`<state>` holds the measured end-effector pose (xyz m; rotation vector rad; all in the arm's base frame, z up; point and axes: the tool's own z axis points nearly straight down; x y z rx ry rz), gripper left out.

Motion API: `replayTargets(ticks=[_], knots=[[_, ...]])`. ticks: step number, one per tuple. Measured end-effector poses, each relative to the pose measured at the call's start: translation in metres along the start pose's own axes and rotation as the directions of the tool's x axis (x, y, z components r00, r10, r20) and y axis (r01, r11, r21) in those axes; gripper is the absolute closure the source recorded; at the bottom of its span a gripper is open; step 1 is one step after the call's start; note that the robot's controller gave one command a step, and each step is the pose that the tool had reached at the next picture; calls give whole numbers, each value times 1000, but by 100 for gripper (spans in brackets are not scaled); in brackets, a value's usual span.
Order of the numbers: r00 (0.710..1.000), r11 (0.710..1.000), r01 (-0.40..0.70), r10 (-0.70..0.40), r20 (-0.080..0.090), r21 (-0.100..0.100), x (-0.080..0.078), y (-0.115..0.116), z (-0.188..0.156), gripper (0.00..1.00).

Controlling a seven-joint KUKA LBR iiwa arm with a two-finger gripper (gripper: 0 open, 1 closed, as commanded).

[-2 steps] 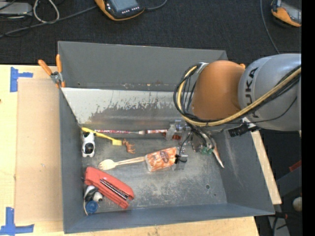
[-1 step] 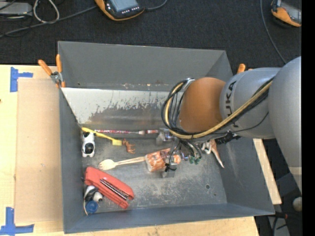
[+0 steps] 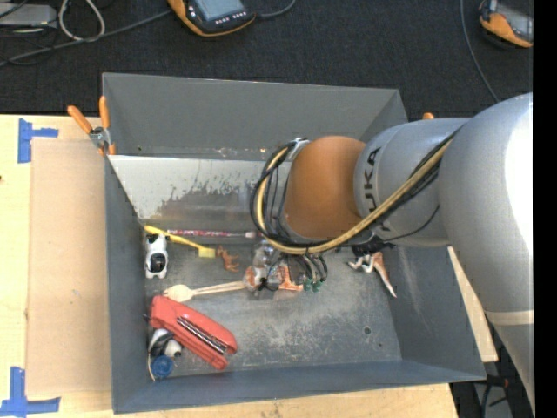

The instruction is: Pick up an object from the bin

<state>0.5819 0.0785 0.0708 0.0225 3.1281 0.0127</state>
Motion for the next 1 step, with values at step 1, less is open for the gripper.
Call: replayTargets(ticks=[1], knots=[[1000,1000,-1,1,0,0,0,0,0,100]])
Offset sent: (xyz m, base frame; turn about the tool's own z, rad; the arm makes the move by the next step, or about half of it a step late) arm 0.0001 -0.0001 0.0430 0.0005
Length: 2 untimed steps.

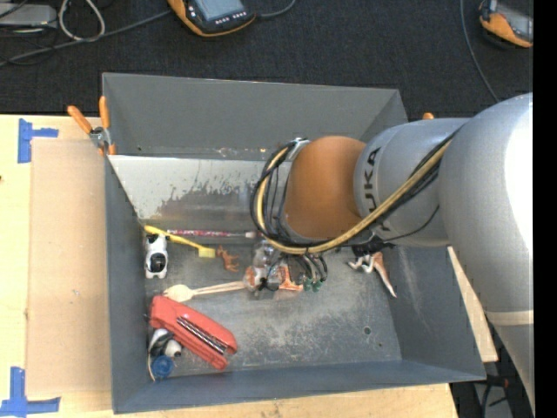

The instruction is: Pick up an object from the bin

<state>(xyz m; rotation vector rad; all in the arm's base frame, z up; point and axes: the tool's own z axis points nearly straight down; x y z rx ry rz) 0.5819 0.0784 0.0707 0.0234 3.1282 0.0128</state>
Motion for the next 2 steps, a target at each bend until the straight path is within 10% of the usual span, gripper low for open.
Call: replayTargets(ticks=[2], knots=[[1000,1000,-2,2,0,0,0,0,-32,100]])
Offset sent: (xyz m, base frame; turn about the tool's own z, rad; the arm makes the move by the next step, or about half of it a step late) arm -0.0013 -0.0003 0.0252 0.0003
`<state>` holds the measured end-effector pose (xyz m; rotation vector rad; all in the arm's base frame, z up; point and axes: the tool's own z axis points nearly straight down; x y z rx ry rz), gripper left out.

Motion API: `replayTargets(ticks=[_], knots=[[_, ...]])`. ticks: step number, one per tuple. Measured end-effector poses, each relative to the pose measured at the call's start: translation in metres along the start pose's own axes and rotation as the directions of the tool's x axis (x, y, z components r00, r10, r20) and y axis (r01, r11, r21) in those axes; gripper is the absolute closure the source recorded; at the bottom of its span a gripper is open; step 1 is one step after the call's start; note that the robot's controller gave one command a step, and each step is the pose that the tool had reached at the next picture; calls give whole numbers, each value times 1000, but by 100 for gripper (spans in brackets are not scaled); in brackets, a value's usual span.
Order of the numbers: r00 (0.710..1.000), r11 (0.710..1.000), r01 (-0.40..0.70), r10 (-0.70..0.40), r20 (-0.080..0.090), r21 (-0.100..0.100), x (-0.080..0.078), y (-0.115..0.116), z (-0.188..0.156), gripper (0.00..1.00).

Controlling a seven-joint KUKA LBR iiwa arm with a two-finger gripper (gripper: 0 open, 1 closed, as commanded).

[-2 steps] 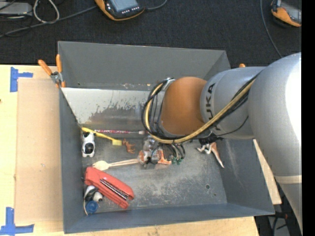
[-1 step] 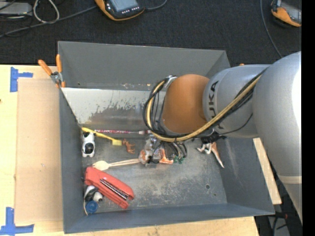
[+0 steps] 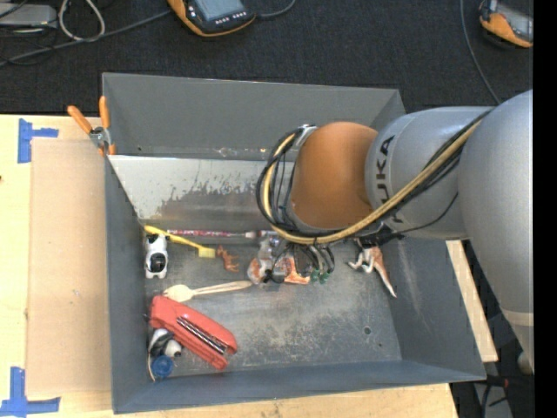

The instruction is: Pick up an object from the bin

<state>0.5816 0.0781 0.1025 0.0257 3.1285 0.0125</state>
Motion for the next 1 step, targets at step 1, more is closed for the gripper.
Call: replayTargets(ticks=[1], knots=[[1000,1000,-1,1,-3,0,1,0,-17,100]])
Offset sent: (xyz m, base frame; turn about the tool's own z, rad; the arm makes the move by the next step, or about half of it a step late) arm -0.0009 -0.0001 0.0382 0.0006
